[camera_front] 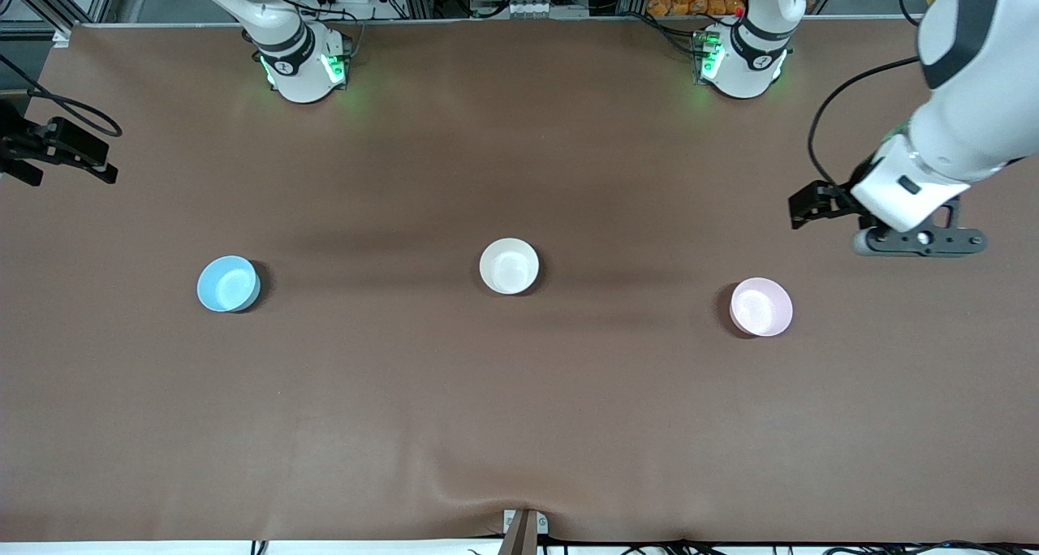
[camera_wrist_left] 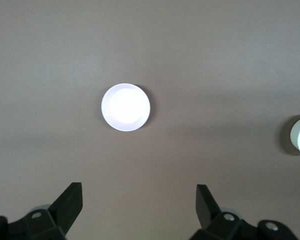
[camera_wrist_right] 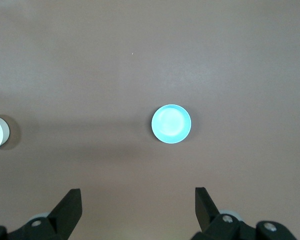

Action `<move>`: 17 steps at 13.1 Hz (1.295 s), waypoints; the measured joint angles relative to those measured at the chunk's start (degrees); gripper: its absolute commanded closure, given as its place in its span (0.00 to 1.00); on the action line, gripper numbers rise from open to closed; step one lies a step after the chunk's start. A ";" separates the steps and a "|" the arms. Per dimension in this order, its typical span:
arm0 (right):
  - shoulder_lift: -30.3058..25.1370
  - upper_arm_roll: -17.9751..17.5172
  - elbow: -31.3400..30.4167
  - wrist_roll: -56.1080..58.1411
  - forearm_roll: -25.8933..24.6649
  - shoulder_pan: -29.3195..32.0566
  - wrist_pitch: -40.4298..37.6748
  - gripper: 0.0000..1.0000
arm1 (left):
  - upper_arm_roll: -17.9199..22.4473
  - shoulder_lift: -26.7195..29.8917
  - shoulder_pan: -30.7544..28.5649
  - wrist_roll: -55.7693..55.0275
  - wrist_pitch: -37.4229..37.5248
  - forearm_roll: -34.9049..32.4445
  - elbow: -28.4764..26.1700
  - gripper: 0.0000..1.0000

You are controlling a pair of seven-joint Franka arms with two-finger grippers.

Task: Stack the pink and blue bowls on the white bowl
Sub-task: 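Move the left gripper over the pink bowl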

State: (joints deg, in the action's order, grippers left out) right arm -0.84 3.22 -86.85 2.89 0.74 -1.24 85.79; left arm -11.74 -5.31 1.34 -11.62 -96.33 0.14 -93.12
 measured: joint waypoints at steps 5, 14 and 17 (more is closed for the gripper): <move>0.00 0.02 0.00 0.00 0.00 0.00 0.00 0.00 | -0.10 -0.21 3.68 -5.13 -0.36 0.00 0.00 0.00; 0.00 0.02 0.00 0.00 0.00 0.00 0.00 0.00 | -0.11 0.51 5.50 -8.50 -0.11 0.00 0.24 0.00; 0.00 0.02 0.00 0.00 0.00 0.00 0.00 0.00 | -0.08 1.78 5.18 -8.50 1.06 0.00 0.33 0.00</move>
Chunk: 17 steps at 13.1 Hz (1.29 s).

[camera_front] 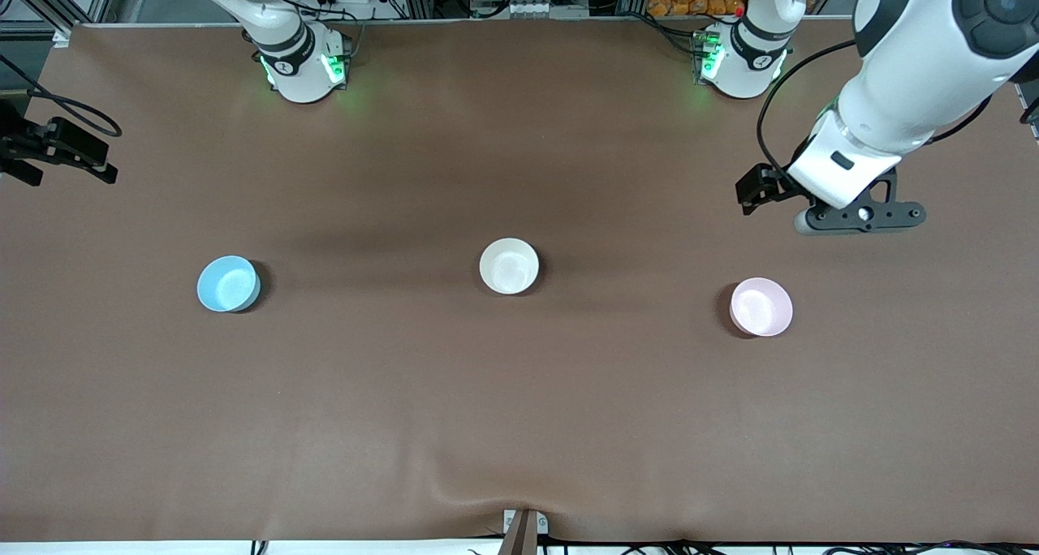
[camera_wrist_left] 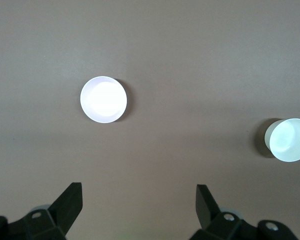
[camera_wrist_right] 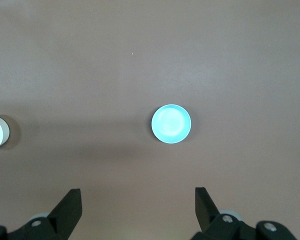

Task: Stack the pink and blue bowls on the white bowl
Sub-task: 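Move the left gripper over the pink bowl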

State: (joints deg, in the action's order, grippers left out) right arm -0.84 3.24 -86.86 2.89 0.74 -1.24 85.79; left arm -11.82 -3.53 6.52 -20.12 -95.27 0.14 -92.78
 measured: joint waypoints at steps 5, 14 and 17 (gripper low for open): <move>0.00 0.00 0.00 0.00 0.00 0.00 0.00 0.00 | 0.23 0.99 -0.55 0.00 0.99 0.00 0.00 0.00; 0.00 0.00 0.00 0.00 0.00 -0.01 0.00 0.00 | 0.14 -1.43 -1.14 0.00 -8.06 -5.17 -6.37 0.00; 0.00 0.00 -0.01 0.00 0.00 -0.02 0.00 0.00 | 0.18 -2.31 -4.23 0.18 -17.77 -7.35 -14.34 0.00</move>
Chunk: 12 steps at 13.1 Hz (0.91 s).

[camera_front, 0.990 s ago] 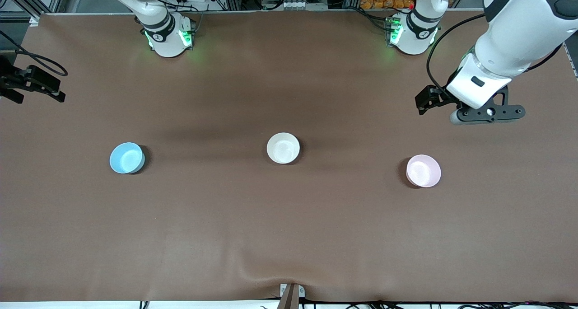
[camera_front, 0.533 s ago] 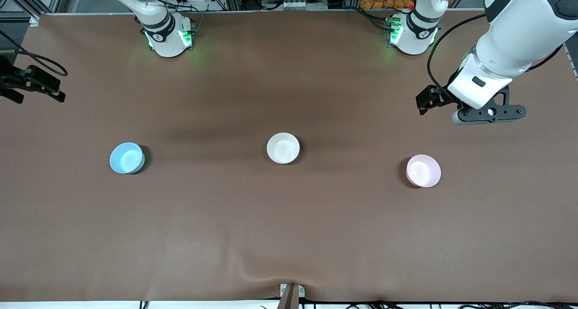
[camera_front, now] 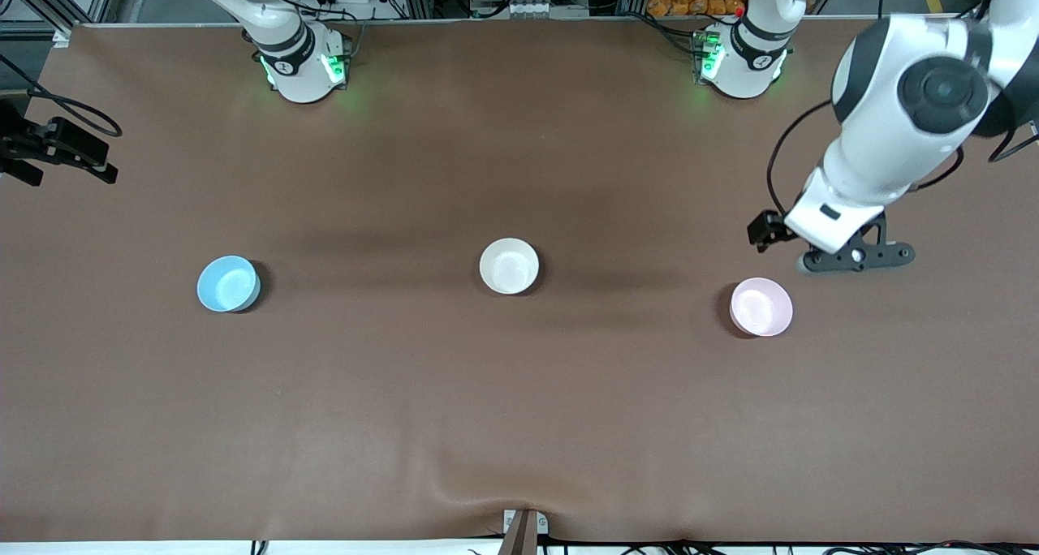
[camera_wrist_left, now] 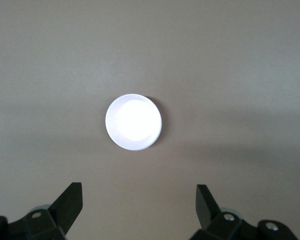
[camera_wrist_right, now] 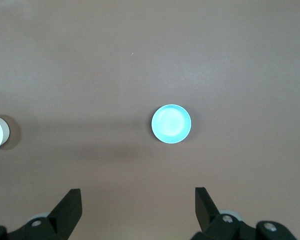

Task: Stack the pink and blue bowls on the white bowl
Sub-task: 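Move the left gripper over the pink bowl, then lower the left gripper and grasp the pink bowl's rim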

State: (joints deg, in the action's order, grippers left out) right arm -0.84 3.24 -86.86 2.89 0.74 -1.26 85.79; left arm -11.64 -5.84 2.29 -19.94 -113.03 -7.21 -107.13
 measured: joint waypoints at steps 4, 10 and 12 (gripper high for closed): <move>0.00 0.00 -0.01 0.00 0.00 0.00 0.00 0.00 | 0.03 -2.06 -5.11 3.15 -7.27 -0.07 -6.06 0.00; 0.00 0.00 -0.01 0.00 0.00 -0.01 0.00 0.00 | 0.04 -5.57 -9.27 7.40 -10.75 -0.08 -6.28 0.00; 0.00 0.00 -0.02 0.00 0.00 -0.02 0.00 0.00 | -0.01 -5.50 -9.29 7.49 -10.76 -0.08 -6.18 0.00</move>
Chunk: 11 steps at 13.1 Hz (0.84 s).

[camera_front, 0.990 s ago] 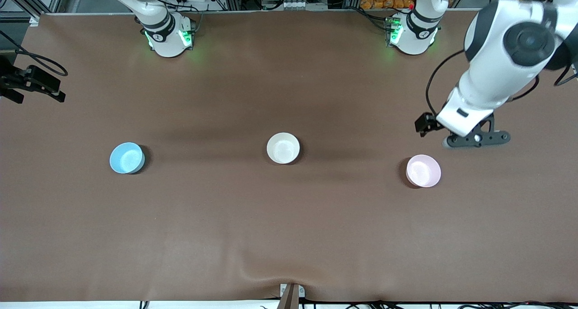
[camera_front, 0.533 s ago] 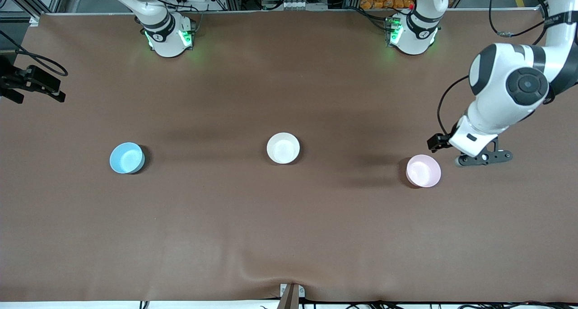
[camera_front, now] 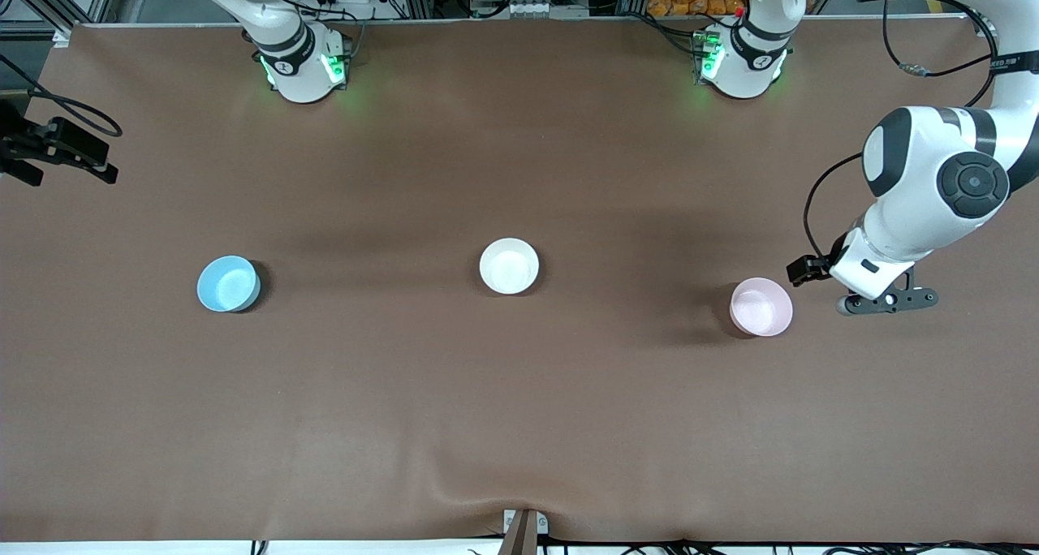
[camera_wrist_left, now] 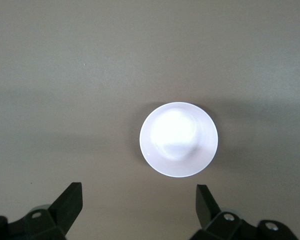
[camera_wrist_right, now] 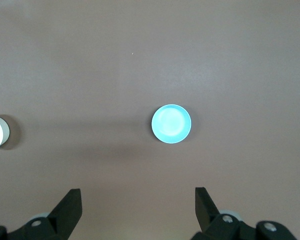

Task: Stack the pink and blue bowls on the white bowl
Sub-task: 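Lower the left gripper and grasp the pink bowl's rim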

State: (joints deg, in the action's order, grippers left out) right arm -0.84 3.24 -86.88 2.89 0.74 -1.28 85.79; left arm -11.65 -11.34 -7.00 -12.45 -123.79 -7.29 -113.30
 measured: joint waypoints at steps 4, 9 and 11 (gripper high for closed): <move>0.00 0.00 0.00 0.00 0.00 0.00 0.00 0.00 | 0.00 0.07 -0.30 0.81 0.00 0.00 0.24 0.00; 0.00 0.00 0.00 0.00 0.00 -0.05 0.00 0.00 | 0.01 -0.29 -1.49 1.10 0.02 0.00 -0.12 0.00; 0.00 0.00 -0.01 0.00 0.00 -0.06 0.00 0.00 | 0.02 -1.63 -1.65 1.10 -0.34 0.00 -0.27 0.00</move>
State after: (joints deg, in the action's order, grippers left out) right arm -0.83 3.24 -86.88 2.89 0.74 -1.34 85.79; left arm -11.63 -12.97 -8.65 -11.35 -124.13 -7.30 -113.57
